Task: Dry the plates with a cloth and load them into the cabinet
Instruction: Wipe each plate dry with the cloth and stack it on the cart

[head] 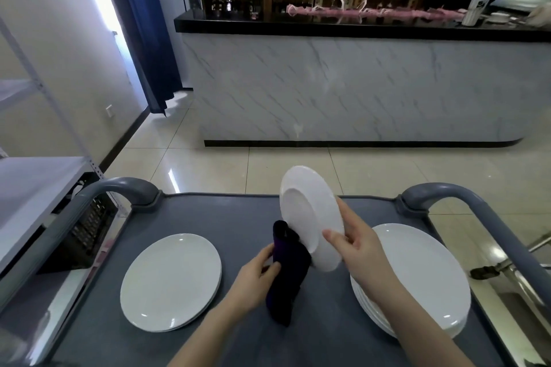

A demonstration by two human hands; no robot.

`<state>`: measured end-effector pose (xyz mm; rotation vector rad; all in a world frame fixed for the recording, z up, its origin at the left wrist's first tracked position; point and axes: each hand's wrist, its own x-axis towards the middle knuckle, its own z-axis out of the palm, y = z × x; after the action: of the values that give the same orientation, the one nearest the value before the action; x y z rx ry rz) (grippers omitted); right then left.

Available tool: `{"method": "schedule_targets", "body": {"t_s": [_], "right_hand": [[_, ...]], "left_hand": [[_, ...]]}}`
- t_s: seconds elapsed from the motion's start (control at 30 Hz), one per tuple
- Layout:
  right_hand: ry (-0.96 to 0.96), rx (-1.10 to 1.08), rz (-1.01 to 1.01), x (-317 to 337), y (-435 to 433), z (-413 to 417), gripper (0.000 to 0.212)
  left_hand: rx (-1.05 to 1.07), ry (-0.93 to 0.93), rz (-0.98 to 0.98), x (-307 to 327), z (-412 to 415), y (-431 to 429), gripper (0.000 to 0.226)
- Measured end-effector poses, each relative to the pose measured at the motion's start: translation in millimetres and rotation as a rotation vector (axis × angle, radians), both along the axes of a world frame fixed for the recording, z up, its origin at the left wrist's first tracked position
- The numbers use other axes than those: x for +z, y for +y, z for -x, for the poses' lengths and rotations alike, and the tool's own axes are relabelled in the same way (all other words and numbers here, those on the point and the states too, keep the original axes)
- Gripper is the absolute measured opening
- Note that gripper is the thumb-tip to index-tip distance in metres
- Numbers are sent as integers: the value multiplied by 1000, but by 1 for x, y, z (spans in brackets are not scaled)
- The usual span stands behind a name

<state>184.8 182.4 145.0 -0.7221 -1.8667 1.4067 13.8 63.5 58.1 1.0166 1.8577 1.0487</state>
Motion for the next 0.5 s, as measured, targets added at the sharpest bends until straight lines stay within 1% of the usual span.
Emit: {"method": "schedule_targets", "body": {"t_s": [0.03, 0.07, 0.1, 0.17, 0.2, 0.23, 0.27, 0.3, 0.33, 0.37, 0.4, 0.43, 0.5], "right_hand": [[-74, 13, -113, 0, -2, 1, 71], [-161, 49, -232, 0, -4, 3, 75], [-263, 102, -350, 0, -8, 6, 77], [-426, 177, -574, -1, -18, 13, 77], [-455, 194, -695, -2, -23, 18, 79], [-450, 227, -819, -5, -27, 22, 80], [-434, 248, -981, -10, -30, 27, 81], [-414, 251, -1152, -16, -31, 32, 77], [-399, 256, -1300, -21, -31, 36, 69], [-380, 261, -1406, -24, -31, 40, 61], [-363, 278, -1453, -26, -30, 44, 54], [-355, 303, -1459, -27, -32, 49, 51], [-360, 366, -1419, -31, -36, 63, 54]], "left_hand": [[72, -12, -9, 6, 5, 2, 32], [172, -74, -36, 13, 12, 2, 26], [277, -212, -81, 23, 18, 1, 24], [428, -608, -206, 44, 33, -3, 32], [483, -777, -264, 53, 41, -7, 37], [526, -866, -294, 59, 49, -13, 41], [553, -885, -299, 63, 56, -19, 42], [569, -867, -287, 64, 61, -26, 42], [568, -829, -271, 63, 64, -33, 40], [543, -784, -264, 61, 67, -40, 37], [522, -748, -269, 56, 71, -47, 32], [525, -723, -280, 52, 74, -54, 27], [597, -691, -306, 45, 80, -65, 29]]}}
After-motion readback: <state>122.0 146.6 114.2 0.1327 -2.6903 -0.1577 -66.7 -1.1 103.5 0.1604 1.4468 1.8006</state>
